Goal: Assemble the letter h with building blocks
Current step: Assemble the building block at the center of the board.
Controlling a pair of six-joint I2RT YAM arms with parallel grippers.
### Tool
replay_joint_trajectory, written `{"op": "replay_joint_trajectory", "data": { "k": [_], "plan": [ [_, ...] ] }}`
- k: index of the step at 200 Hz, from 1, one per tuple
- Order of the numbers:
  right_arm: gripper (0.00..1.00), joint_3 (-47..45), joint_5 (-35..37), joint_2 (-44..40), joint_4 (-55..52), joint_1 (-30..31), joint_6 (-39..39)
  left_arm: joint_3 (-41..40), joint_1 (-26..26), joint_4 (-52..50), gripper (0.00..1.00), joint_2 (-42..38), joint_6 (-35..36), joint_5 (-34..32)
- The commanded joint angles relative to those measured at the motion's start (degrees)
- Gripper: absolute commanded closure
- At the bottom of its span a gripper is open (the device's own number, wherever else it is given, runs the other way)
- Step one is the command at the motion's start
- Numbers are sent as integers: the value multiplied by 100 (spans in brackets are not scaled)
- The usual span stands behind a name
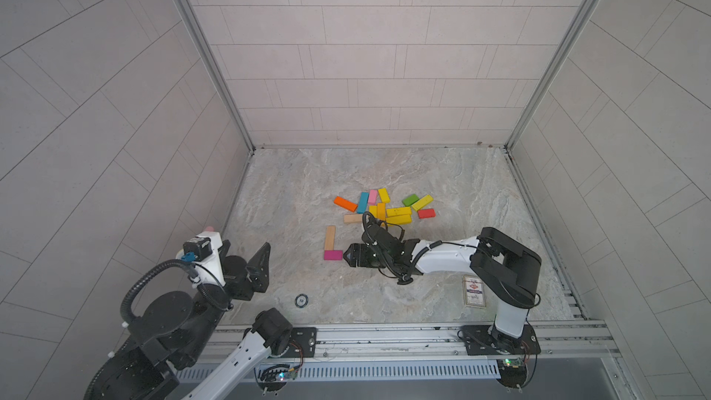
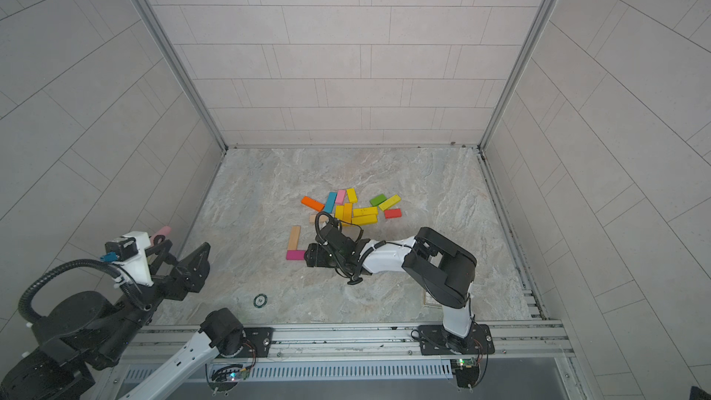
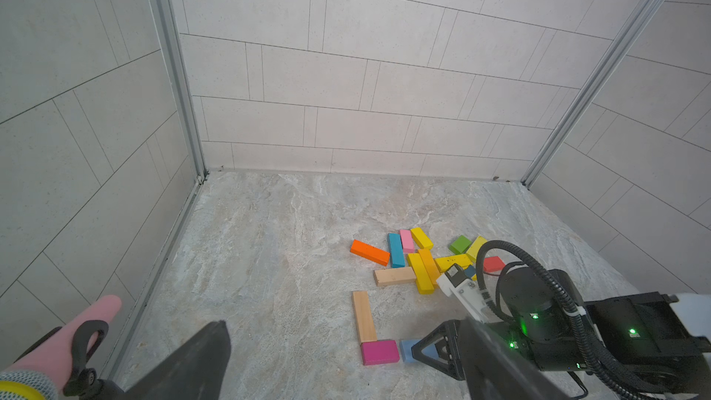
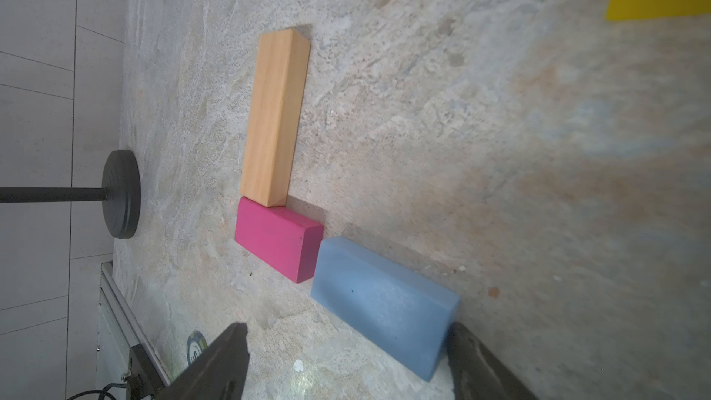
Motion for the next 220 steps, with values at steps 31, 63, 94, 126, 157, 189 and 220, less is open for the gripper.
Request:
{"op": "replay_joint_trajectory", "data": {
  "k": [31,63,94,126,157,189,220],
  "plan": [
    [17,79,229,158,-213,70,245,-65,-25,120,0,47,20,-49],
    [17,213,250,223,-297,72,146,-64,-18,124,0,57,22,-42],
    [17,291,262,281,-339,60,108,-78,-18,120,0,56,20,-19],
    [17,317,251,327,-339,60,108,-96,-19,122,0,42,21,-37],
    [17,310,244,346,-306,60,141,-102,-16,127,0,49,26,-28],
    [17,310,213,380,-251,60,179,-131,-22,150,0,57,24,-28],
    [17,314,226,399,-271,62,197,-157,-19,155,0,57,37,-48]
  ]
}}
